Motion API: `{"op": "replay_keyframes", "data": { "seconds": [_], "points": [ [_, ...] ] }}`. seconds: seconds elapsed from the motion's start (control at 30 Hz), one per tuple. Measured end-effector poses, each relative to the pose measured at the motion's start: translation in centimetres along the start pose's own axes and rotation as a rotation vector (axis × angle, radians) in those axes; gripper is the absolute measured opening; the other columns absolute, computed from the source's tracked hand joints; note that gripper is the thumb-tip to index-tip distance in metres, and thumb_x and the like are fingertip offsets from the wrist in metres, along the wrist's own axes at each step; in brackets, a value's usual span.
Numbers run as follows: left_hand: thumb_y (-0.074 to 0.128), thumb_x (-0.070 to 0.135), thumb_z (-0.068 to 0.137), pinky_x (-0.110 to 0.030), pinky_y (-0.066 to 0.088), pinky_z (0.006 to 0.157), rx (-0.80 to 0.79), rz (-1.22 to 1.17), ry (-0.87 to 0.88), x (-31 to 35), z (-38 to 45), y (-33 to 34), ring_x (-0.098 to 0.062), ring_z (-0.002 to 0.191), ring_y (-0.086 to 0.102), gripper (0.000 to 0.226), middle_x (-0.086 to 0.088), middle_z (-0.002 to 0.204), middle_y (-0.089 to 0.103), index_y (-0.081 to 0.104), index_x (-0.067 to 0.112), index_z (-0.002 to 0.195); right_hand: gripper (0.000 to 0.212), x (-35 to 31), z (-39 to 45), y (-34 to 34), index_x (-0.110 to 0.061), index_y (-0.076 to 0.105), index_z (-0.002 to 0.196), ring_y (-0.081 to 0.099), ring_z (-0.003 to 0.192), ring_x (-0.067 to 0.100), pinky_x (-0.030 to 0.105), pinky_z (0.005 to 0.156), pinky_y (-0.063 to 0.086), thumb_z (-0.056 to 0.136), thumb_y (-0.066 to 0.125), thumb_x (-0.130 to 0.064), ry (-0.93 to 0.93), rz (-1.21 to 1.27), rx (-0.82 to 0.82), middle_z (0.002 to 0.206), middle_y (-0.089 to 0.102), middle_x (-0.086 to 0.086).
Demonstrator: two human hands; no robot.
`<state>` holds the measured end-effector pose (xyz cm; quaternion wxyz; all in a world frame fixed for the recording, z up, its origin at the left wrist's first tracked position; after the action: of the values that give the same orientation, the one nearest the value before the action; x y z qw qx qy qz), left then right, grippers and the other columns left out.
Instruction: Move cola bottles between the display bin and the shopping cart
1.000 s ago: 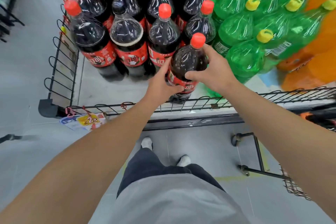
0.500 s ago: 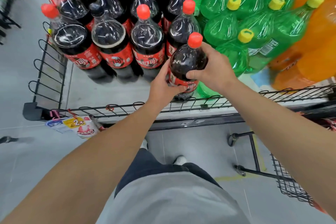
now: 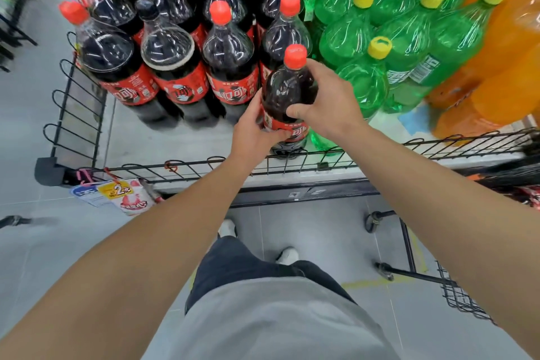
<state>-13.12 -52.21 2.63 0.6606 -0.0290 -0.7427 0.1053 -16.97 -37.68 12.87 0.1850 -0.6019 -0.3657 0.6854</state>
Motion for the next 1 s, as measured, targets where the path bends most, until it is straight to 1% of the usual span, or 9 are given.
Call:
{"op": "replay_keyframes", "data": {
  "seconds": [0.23,0.33,0.47,0.53,0.6,0.67,0.73,0.9,1.0],
  "points": [
    [0.089,0.027,0.06,-0.045,0.049,0.106,-0.01,0.0,0.004,1.2,-0.2,0.2,-0.006,0.122,0.06,0.102,0.011,0.131,0.065,0.042,0.023,0.15,0.076,0.7,-0.4,-0.1,-0.018,0.053,0.144,0.059,0.122,0.021,0.024,0.101,0.04,0.075,0.084,-0.019,0.041,0.01,0.036,0.133,0.065,0.001],
    [0.088,0.034,0.057,-0.045,0.049,0.106,-0.02,0.02,-0.03,1.3,-0.4,0.5,-0.007,0.121,0.061,0.103,0.012,0.129,0.066,0.041,0.028,0.149,0.078,0.8,-0.5,0.1,-0.016,0.049,0.148,0.056,0.127,0.023,0.029,0.108,0.04,0.077,0.083,-0.018,0.05,-0.01,0.016,0.138,0.061,0.004],
    [0.086,0.032,0.06,-0.044,0.051,0.104,0.02,0.056,-0.083,1.6,-1.0,0.1,-0.012,0.117,0.064,0.091,0.003,0.128,0.066,0.049,0.027,0.143,0.082,0.5,-0.9,-0.4,-0.012,0.046,0.149,0.052,0.132,0.027,0.04,0.113,0.042,0.076,0.083,-0.025,0.086,-0.054,0.04,0.144,0.056,0.009],
    [0.083,0.022,0.073,-0.038,0.051,0.104,0.031,0.094,-0.103,2.5,-1.9,-0.2,0.002,0.113,0.062,0.078,0.003,0.131,0.063,0.05,0.023,0.143,0.08,0.1,-1.5,-1.1,-0.011,0.045,0.15,0.05,0.135,0.028,0.037,0.113,0.04,0.08,0.081,-0.025,0.086,-0.092,0.049,0.146,0.054,0.011],
    [0.077,0.016,0.085,-0.021,0.051,0.097,0.053,0.148,-0.106,3.3,-3.0,-0.6,0.014,0.099,0.06,0.069,0.004,0.134,0.058,0.047,0.02,0.147,0.076,-0.2,-2.6,-1.6,-0.01,0.045,0.151,0.048,0.138,0.027,0.033,0.113,0.035,0.084,0.079,-0.024,0.074,-0.123,0.018,0.148,0.053,0.012],
    [0.073,0.021,0.09,-0.013,0.047,0.09,0.053,0.213,-0.119,4.2,-4.4,-0.8,0.001,0.106,0.062,0.07,-0.001,0.142,0.053,0.04,0.018,0.152,0.072,-0.3,-4.1,-1.9,-0.011,0.046,0.15,0.048,0.138,0.027,0.03,0.111,0.034,0.087,0.077,-0.025,0.065,-0.154,-0.008,0.148,0.053,0.012],
    [0.071,0.027,0.092,-0.022,0.045,0.098,0.046,0.281,-0.094,5.2,-6.0,-1.1,-0.014,0.122,0.058,0.066,-0.003,0.146,0.053,0.042,0.018,0.15,0.065,-0.4,-5.9,-2.0,-0.011,0.051,0.147,0.049,0.135,0.028,0.03,0.108,0.035,0.089,0.075,-0.028,0.055,-0.174,-0.027,0.145,0.055,0.013],
    [0.066,0.025,0.095,-0.026,0.038,0.098,-0.035,0.584,0.089,7.8,-10.0,-1.5,-0.023,0.131,0.051,0.059,-0.004,0.146,0.054,0.044,0.016,0.149,0.068,-0.3,-11.2,-1.8,-0.005,0.047,0.149,0.045,0.139,0.034,0.034,0.115,0.031,0.091,0.073,-0.032,0.012,-0.322,-0.081,0.148,0.052,0.018],
    [0.066,0.027,0.094,-0.027,0.032,0.108,-0.102,0.755,0.19,8.3,-12.6,-1.3,-0.023,0.14,0.043,0.065,-0.006,0.153,0.047,0.04,0.013,0.152,0.074,-0.1,-14.9,-2.1,-0.004,0.042,0.152,0.038,0.144,0.035,0.037,0.12,0.026,0.093,0.071,-0.038,0.001,-0.442,-0.089,0.152,0.047,0.019]
  ]
}}
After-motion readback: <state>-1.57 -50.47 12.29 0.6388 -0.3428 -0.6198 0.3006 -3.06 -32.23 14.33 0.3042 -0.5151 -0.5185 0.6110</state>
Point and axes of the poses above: each hand's wrist, its own z-axis towards the middle knuckle, its own y-axis out of the palm, x = y × z, the point moved 7 cm from there along z, towards the middle knuckle
